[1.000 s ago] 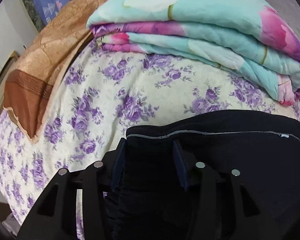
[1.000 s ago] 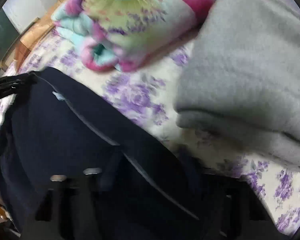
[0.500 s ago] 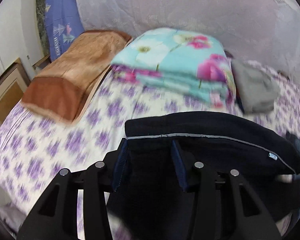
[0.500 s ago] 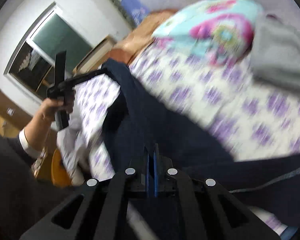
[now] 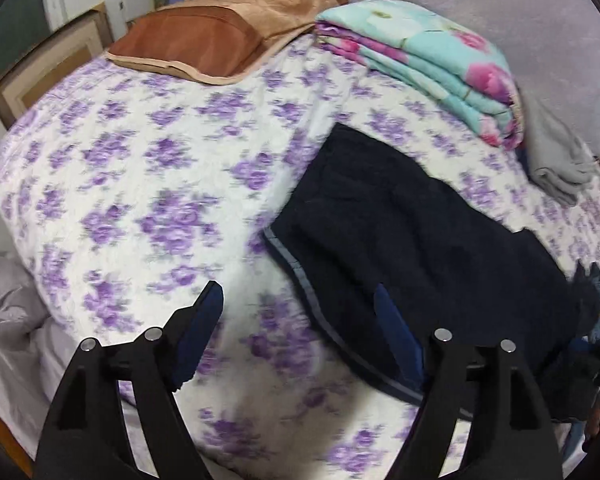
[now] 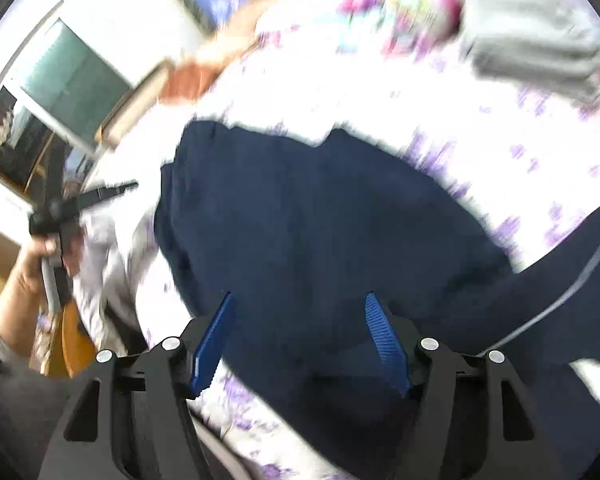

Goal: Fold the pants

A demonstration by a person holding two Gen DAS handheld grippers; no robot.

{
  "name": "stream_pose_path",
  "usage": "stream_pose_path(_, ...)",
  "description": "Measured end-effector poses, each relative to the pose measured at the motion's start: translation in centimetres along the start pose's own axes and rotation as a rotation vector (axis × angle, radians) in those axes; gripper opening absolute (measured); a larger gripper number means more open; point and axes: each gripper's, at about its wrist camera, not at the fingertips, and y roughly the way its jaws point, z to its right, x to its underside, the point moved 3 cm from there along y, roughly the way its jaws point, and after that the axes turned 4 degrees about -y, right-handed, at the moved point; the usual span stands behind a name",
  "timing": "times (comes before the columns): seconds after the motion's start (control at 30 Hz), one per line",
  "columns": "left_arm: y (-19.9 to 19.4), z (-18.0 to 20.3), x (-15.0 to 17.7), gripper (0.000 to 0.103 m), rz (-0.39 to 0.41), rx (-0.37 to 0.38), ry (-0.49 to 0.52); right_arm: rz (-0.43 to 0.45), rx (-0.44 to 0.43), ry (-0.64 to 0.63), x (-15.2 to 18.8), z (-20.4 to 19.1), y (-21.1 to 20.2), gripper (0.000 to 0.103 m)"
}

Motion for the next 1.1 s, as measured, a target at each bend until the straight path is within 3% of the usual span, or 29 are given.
stream_pose_path(0.1,1.5,1.0,-0.2,0.075,-0.065,0.058,-0.042,0.087,0.085,0.086,-0.8,2.2,-2.9,0.069)
stream_pose_path(0.2,3.0,2.0,-0.2,0.070,-0.103,0.052,-0.042,0.146,0.126,0.146,-0.5,3.9,-5.2,0.069)
stream_pose_path(0.27,4.2,2.5,-0.5,0.059,-0.140,0.062,-0.067,0.180,0.152,0.172,0.2,4.7,-6.5,0.069)
stream_pose_path(0.5,8.1,1.9,-2.3,0.044,-0.227,0.076,-0.169,0.248,0.178,0.284,3.4,6.7,-8.4,0.069)
stream_pose_path(0.53,8.8,1.6,-2.5,0.034,-0.239,0.077,-0.194,0.244,0.186,0.307,3.7,7.1,-8.3,0.069)
stream_pose_path(0.63,8.5,2.0,-2.9,0.021,-0.202,0.023,-0.166,0.241,0.204,0.345,4.2,8.0,-8.3,0.069)
stream_pose_path(0.73,4.8,3.4,-2.9,0.020,-0.101,-0.095,-0.045,0.245,0.243,0.345,4.0,8.6,-8.6,0.069)
stream_pose_path(0.83,0.6,3.6,-2.2,0.020,-0.031,-0.126,0.029,0.243,0.340,0.371,3.6,10.0,-8.9,0.074)
stream_pose_path(0.9,-0.2,2.6,-1.5,0.022,-0.053,-0.127,0.043,0.264,0.383,0.432,3.3,11.7,-9.0,0.081)
stream_pose_path(0.97,1.2,1.5,-0.6,0.029,-0.094,-0.136,0.048,0.275,0.404,0.465,2.3,13.6,-8.3,0.082)
stream_pose_path(1.1,3.7,0.4,0.6,0.040,-0.124,-0.200,0.022,0.198,0.571,0.480,-0.7,17.1,-5.5,0.082)
